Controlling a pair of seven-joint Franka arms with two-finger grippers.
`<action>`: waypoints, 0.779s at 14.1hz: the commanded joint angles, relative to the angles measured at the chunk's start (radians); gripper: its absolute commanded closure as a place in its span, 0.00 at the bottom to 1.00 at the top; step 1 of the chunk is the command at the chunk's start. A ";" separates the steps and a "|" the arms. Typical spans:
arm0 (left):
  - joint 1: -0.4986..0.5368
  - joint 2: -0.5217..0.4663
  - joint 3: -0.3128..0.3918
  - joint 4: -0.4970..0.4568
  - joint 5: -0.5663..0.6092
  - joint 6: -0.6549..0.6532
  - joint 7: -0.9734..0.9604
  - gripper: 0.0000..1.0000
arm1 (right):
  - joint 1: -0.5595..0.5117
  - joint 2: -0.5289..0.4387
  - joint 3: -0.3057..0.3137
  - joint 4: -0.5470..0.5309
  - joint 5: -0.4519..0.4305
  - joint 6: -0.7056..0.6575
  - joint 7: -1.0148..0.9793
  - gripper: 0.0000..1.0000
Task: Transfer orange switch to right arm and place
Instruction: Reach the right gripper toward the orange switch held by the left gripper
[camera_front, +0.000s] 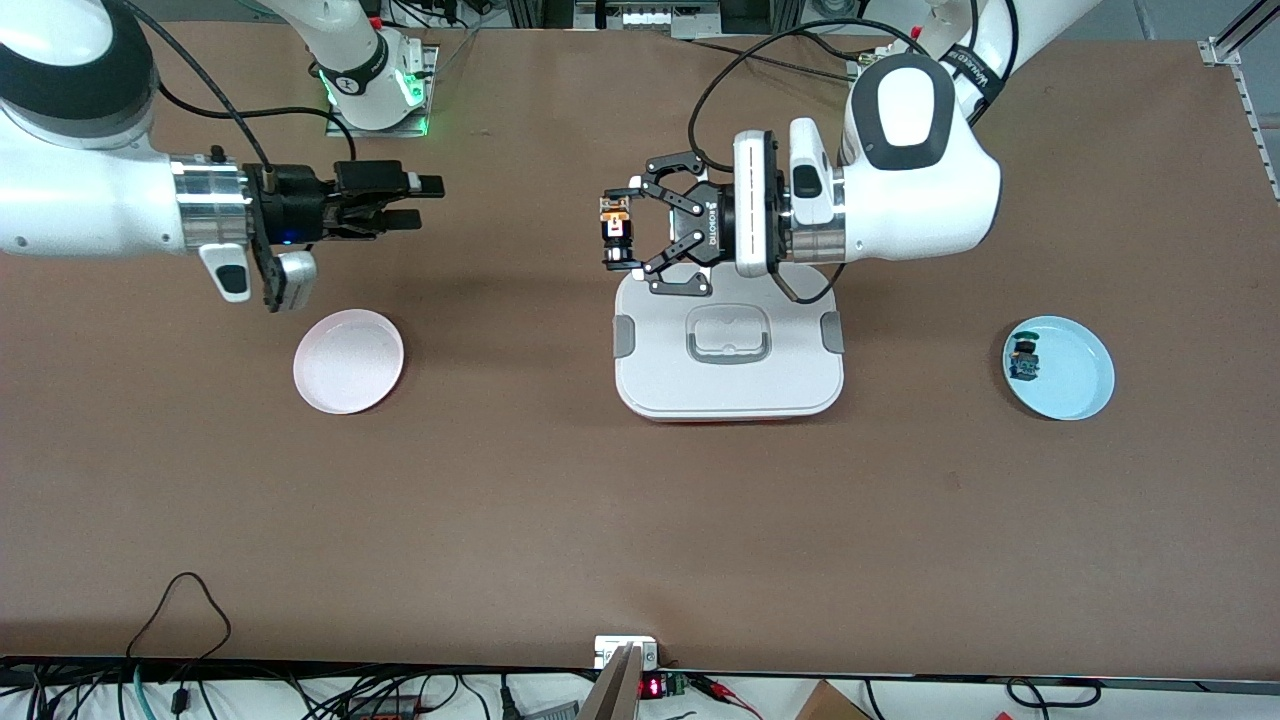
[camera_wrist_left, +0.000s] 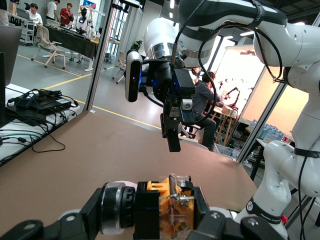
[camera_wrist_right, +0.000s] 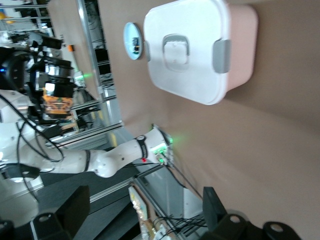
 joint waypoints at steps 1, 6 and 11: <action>0.000 0.018 -0.005 -0.014 -0.059 0.015 0.123 1.00 | 0.000 -0.013 -0.007 -0.100 0.155 -0.013 -0.081 0.00; -0.006 0.019 -0.005 -0.034 -0.106 0.015 0.168 1.00 | 0.026 0.041 -0.007 -0.168 0.407 -0.020 -0.069 0.00; -0.003 0.012 -0.005 -0.046 -0.106 0.011 0.172 1.00 | 0.089 0.085 -0.008 -0.167 0.563 0.071 -0.066 0.00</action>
